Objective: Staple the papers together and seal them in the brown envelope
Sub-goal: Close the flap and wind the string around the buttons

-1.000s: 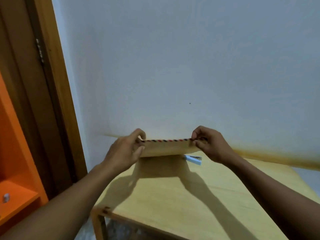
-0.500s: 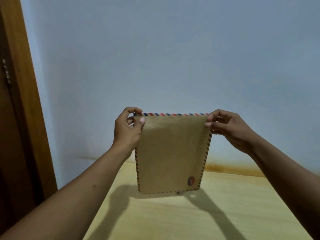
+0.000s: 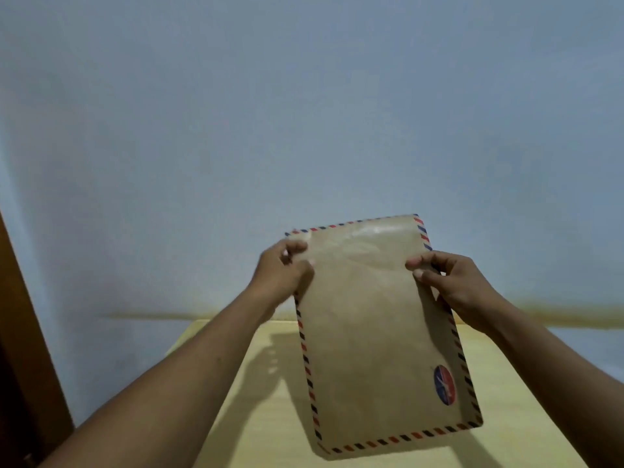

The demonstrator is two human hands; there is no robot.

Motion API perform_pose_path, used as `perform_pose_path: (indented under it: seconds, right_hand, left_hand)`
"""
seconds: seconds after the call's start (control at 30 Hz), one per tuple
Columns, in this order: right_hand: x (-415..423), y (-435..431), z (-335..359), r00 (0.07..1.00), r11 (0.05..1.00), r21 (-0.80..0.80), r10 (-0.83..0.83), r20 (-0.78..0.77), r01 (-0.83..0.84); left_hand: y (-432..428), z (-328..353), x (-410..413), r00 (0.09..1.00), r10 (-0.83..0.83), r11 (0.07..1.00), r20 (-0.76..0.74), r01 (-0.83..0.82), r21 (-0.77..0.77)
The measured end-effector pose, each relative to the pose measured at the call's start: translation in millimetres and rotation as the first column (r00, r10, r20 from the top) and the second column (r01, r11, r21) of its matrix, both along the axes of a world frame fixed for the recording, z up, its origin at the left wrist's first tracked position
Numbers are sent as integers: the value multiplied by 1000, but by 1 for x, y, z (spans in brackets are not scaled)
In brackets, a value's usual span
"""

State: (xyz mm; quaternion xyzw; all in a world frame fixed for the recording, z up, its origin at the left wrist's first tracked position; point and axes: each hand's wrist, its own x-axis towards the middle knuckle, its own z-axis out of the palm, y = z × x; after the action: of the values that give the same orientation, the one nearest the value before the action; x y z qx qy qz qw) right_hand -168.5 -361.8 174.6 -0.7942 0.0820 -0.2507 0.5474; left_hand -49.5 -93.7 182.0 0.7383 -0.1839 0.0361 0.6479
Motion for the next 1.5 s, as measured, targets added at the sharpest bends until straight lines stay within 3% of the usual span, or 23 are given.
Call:
perform_pose_path:
  seconds: [0.13, 0.23, 0.43, 0.53, 0.63, 0.7, 0.8, 0.9, 1.0, 1.17, 1.5]
  right_hand:
    - [2, -31, -41, 985, 986, -79, -153, -82, 146]
    - [3, -54, -72, 958, 968, -129, -236, -161, 216]
    - [8, -80, -124, 869, 893, -418, -336, -364, 170]
    - [15, -81, -145, 830, 878, -460, -351, -432, 132]
    - [21, -73, -159, 751, 871, -481, -381, -539, 97]
    - [22, -62, -165, 685, 788, -609, -491, -538, 87]
    - [23, -40, -173, 715, 675, -736, -536, -449, 44]
    - [22, -19, -175, 796, 662, -744, -400, -454, -91]
    - [24, -1, -178, 783, 674, -702, -299, -545, -231]
    - [34, 17, -184, 805, 655, -712, -267, -530, -252]
    - [59, 60, -185, 815, 633, -719, -231, -531, -289]
  left_hand:
    - [-27, -72, -10, 986, -129, 943, -108, 156, 295]
    - [-46, -112, -20, 970, -199, 875, -138, 239, 421]
    - [-79, -157, -24, 926, -351, 617, -139, 341, 709]
    - [-84, -174, -19, 927, -352, 541, -129, 315, 780]
    - [-81, -184, -17, 917, -398, 442, 7, 185, 878]
    - [-77, -187, -15, 904, -418, 384, 88, 88, 919]
    - [-71, -190, -10, 899, -397, 420, 186, -2, 908]
    - [-63, -193, -2, 935, -296, 466, 193, -35, 884]
    - [-54, -195, 7, 965, -228, 401, 130, -29, 916]
    - [-35, -192, 6, 960, -145, 438, 239, -155, 886]
    - [8, -204, -11, 971, -58, 521, 231, -168, 837]
